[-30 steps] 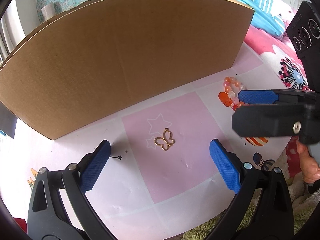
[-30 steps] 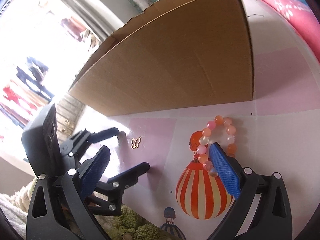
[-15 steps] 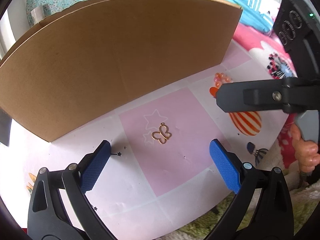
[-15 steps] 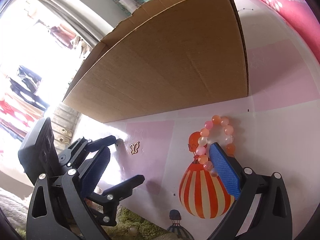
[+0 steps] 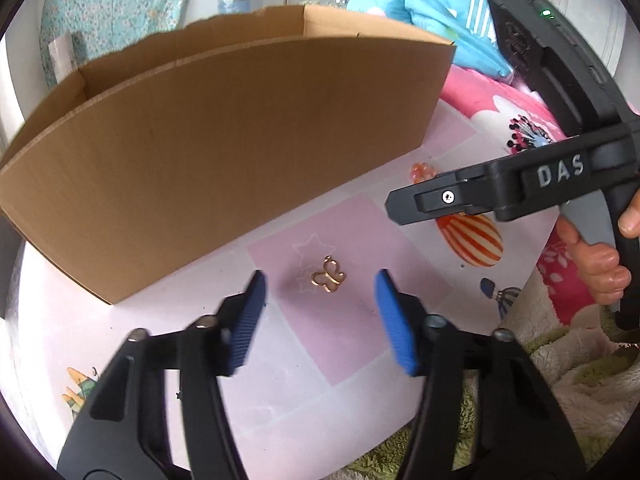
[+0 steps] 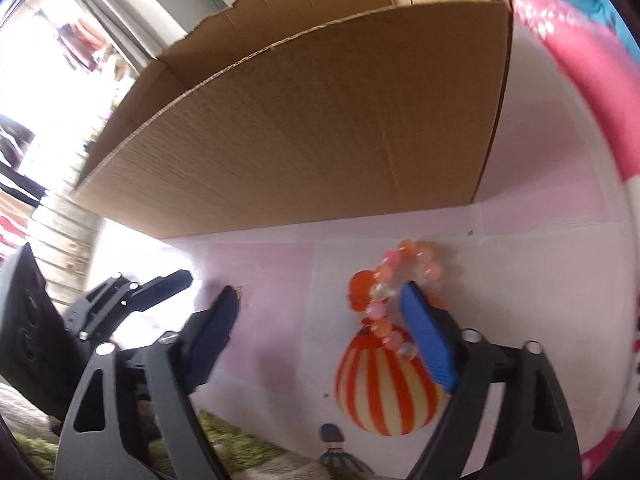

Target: Organize jewelry

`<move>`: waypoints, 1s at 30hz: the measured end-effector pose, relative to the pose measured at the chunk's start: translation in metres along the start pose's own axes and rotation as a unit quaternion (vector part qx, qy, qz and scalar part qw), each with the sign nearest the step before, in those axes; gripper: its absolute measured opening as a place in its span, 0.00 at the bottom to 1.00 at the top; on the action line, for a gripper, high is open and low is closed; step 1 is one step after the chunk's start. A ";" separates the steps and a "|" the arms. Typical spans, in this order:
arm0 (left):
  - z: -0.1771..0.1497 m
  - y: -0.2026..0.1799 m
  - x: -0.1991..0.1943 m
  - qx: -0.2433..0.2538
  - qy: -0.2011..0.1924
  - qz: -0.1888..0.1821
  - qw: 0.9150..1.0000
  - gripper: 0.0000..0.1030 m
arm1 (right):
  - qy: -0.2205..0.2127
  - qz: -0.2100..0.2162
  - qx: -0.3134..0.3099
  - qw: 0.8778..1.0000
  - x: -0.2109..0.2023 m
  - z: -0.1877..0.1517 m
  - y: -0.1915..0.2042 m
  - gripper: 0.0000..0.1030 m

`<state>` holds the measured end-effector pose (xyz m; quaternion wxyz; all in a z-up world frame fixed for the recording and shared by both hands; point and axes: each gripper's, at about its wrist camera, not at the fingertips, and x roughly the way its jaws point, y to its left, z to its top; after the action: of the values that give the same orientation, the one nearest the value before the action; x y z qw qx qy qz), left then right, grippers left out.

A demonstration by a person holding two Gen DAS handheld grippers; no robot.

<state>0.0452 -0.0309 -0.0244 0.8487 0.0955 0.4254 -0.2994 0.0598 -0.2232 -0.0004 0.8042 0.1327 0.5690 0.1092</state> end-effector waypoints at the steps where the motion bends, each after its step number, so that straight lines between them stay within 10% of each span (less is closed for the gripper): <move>1: 0.004 -0.004 0.005 -0.001 0.001 -0.003 1.000 0.44 | 0.000 -0.013 -0.006 1.000 0.000 0.000 0.003 0.67; 30: 0.023 -0.019 0.020 0.046 0.047 0.042 0.997 0.15 | -0.026 -0.044 -0.027 0.998 -0.004 -0.014 -0.004 0.32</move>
<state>0.0585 -0.0641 -0.0240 0.8341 0.1666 0.4463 -0.2782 0.0453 -0.2267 -0.0027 0.8261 0.0887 0.5498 0.0854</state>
